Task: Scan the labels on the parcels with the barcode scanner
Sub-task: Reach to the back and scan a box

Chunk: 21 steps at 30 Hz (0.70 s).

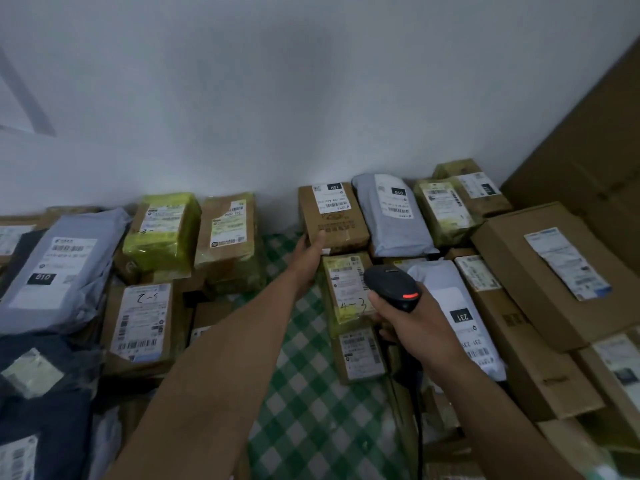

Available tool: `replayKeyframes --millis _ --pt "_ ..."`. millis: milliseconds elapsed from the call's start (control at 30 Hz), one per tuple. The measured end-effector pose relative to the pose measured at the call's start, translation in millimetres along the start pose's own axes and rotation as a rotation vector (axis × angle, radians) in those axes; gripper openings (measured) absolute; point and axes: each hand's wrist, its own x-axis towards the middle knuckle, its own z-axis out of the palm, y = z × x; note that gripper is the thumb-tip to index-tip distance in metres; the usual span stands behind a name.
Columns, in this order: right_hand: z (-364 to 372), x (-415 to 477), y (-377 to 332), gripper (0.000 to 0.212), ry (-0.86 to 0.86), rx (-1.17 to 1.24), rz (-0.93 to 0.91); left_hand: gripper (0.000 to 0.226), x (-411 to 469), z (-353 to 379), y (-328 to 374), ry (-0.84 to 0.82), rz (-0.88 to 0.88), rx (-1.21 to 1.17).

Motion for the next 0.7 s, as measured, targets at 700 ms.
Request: replayKeyframes --millis 700 --pt "3.5 -16.4 -13.9 0.061 0.041 0.017 -0.024 0.047 -53.8 -20.0 -2.4 0.215 0.329 -0.291"
